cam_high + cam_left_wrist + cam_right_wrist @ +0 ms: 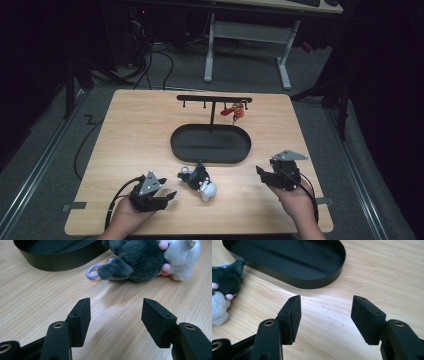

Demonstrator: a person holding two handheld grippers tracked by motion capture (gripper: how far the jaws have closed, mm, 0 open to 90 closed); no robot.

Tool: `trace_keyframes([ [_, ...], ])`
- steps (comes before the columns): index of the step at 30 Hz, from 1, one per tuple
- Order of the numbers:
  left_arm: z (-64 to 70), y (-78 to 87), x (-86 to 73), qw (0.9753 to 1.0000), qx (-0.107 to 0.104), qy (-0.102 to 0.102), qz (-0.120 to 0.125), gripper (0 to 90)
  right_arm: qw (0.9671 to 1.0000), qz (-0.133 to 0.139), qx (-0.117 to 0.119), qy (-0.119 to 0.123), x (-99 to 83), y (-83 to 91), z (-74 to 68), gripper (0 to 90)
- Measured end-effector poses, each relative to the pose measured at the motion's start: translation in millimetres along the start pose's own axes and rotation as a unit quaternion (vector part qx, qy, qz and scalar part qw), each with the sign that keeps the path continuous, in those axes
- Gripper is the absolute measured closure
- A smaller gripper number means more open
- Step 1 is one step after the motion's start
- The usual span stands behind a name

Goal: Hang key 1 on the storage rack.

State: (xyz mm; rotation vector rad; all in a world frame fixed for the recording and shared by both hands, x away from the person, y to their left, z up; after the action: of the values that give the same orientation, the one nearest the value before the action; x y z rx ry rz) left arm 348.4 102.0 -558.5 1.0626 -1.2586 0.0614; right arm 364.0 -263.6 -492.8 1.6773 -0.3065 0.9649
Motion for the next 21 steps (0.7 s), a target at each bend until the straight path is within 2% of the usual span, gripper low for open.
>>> trace_keyframes([
  [3, -0.8, -0.8, -2.9, 0.9999, 0.0, 0.01, -0.005, 41.3, 0.9993, 0.036, -0.008, -0.012, -23.3, 1.6, 2.1, 41.8],
  [5, -1.2, -1.2, -3.7, 0.9999, 0.002, 0.013, -0.009, 41.4, 0.9982, 0.06, -0.01, -0.005, -40.3, 5.6, 0.6, 44.1],
  [6, -1.2, -1.0, -3.5, 0.9999, 0.002, 0.013, -0.008, 41.7, 0.9988, 0.049, -0.001, 0.007, -48.9, 6.8, -2.6, 43.1],
  [8, -1.3, -0.7, -3.0, 0.9998, 0.003, 0.015, -0.008, 43.3, 0.9982, 0.048, -0.009, 0.035, -55.3, 10.9, -5.2, 44.1],
  [9, -1.7, -0.5, -2.8, 0.9998, 0.0, 0.019, -0.011, 45.5, 0.9977, 0.054, -0.011, 0.038, -57.9, 13.0, -5.2, 44.6],
  [10, -3.1, -0.3, -2.0, 0.9996, 0.002, 0.025, -0.014, 51.5, 0.9979, 0.057, -0.006, 0.03, -59.7, 13.7, -5.5, 44.8],
  [12, -7.6, 1.0, 1.6, 0.9991, 0.015, 0.039, -0.01, 66.6, 0.9979, 0.063, 0.009, 0.015, -59.2, 13.2, -7.0, 44.8],
  [15, -14.4, -4.5, 5.4, 0.9977, 0.035, 0.056, -0.011, 85.2, 0.9979, 0.059, 0.015, 0.019, -57.0, 8.4, -10.6, 44.5],
  [17, -19.8, -12.9, 8.1, 0.9967, 0.05, 0.06, -0.023, 89.4, 0.9981, 0.053, 0.021, 0.022, -57.7, 5.5, -13.1, 44.5],
  [19, -26.0, -21.5, 12.0, 0.9954, 0.056, 0.071, -0.031, 89.6, 0.998, 0.052, 0.028, 0.023, -58.0, 4.8, -15.5, 44.6],
  [21, -28.5, -28.3, 18.3, 0.9949, 0.065, 0.068, -0.035, 89.7, 0.9978, 0.054, 0.031, 0.025, -57.6, 5.7, -15.4, 44.7],
])
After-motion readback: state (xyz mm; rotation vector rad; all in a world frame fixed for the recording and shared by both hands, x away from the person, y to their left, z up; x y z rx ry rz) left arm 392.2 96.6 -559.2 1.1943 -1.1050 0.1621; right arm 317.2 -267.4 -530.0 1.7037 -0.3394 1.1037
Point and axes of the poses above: each handheld gripper's, and its own axes: y roughly backward along the jaws, x roughly out of its top, z roughly to its right, the point moved 6 cm from there along -y, roughly forward along the jaws, and after that the axes turned 6 degrees about x, right-handed, at the moved point
